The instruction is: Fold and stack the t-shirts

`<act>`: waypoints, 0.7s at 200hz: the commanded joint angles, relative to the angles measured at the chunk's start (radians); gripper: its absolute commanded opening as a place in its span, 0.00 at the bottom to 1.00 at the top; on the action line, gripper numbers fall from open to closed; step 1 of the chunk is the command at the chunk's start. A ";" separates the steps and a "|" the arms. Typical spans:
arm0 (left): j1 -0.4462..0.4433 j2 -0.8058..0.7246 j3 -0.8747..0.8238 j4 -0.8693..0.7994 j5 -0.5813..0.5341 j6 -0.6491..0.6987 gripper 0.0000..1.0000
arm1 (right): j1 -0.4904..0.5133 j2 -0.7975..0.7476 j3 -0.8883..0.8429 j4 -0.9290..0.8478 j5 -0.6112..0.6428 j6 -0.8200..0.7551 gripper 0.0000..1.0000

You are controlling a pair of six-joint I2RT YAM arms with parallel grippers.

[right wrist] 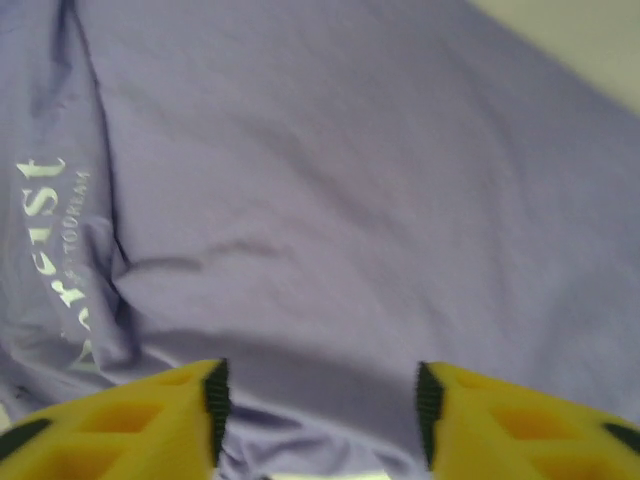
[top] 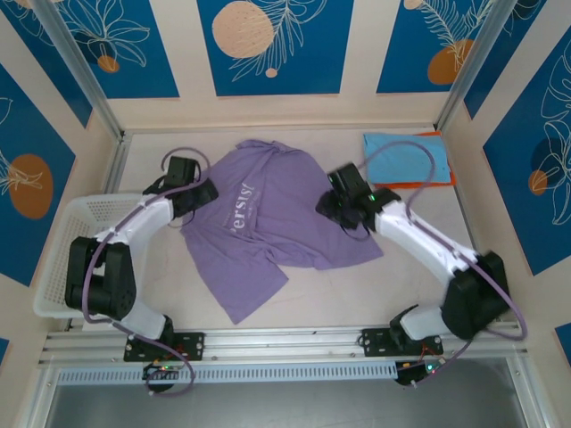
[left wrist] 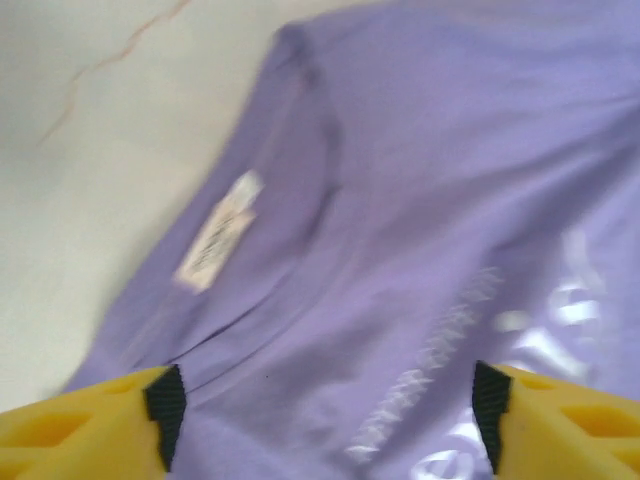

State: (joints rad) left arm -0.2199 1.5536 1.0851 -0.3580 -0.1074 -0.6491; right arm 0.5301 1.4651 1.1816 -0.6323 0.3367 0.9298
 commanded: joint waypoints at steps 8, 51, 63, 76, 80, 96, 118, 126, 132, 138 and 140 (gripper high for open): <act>-0.032 0.165 0.246 -0.051 0.065 0.105 0.88 | -0.035 0.324 0.328 -0.036 0.007 -0.274 0.36; -0.028 0.503 0.612 -0.082 0.195 0.260 0.96 | -0.145 0.746 0.789 -0.033 -0.081 -0.462 0.44; -0.026 0.612 0.747 -0.124 0.236 0.300 0.96 | -0.173 0.859 0.946 -0.084 -0.136 -0.516 0.53; -0.023 0.725 0.891 -0.167 0.251 0.331 0.97 | -0.193 0.975 1.097 -0.118 -0.189 -0.593 0.61; -0.023 0.761 0.938 -0.187 0.256 0.342 0.97 | -0.194 1.008 1.148 -0.130 -0.186 -0.611 0.62; -0.022 0.907 1.169 -0.292 0.274 0.380 0.97 | -0.202 1.127 1.315 -0.162 -0.205 -0.690 0.65; -0.021 1.043 1.401 -0.378 0.278 0.417 0.98 | -0.211 1.222 1.440 -0.150 -0.250 -0.772 0.66; -0.021 1.067 1.437 -0.384 0.276 0.427 0.98 | -0.216 1.234 1.441 -0.129 -0.290 -0.793 0.66; -0.020 1.076 1.445 -0.379 0.279 0.434 0.98 | -0.219 1.238 1.437 -0.111 -0.310 -0.801 0.66; -0.018 1.081 1.445 -0.374 0.285 0.444 0.98 | -0.220 1.244 1.435 -0.099 -0.328 -0.807 0.66; -0.018 1.082 1.445 -0.373 0.286 0.447 0.98 | -0.221 1.246 1.435 -0.095 -0.334 -0.810 0.66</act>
State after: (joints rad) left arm -0.2478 2.6122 2.4424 -0.6418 0.1360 -0.2802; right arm 0.3023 2.6904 2.5713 -0.7330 0.1307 0.2371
